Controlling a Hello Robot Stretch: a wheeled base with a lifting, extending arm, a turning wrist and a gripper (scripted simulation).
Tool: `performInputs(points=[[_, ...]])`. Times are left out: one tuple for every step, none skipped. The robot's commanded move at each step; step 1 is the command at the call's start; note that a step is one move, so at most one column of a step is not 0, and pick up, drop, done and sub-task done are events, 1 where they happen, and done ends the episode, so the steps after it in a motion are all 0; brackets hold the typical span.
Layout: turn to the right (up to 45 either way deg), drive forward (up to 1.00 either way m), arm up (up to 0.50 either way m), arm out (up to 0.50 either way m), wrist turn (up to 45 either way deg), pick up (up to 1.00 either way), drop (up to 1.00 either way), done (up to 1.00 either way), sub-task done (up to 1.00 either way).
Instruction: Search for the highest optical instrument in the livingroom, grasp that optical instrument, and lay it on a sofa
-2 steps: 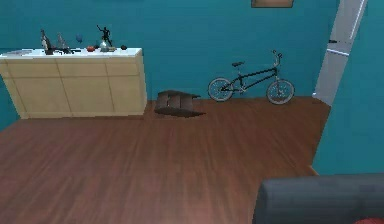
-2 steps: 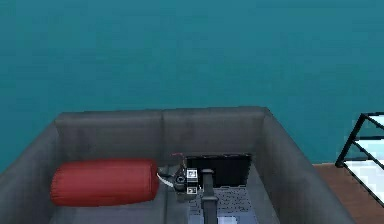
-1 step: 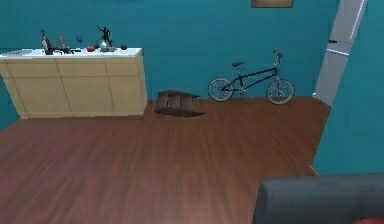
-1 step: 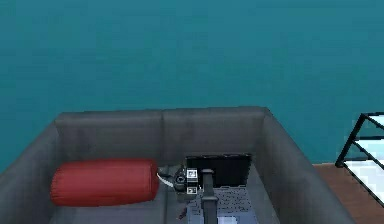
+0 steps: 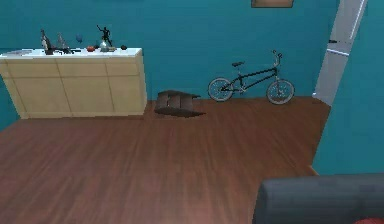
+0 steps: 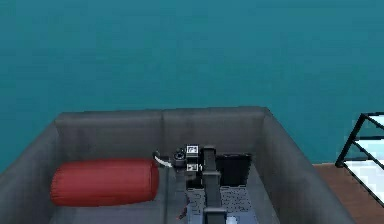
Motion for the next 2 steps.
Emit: performInputs(points=[[0.0, 0.00, 0.00, -0.08, 0.0, 0.00, 0.00, 0.00, 0.00], [0.0, 0.00, 0.00, 0.00, 0.0, 0.00, 0.00, 1.00, 0.00]])
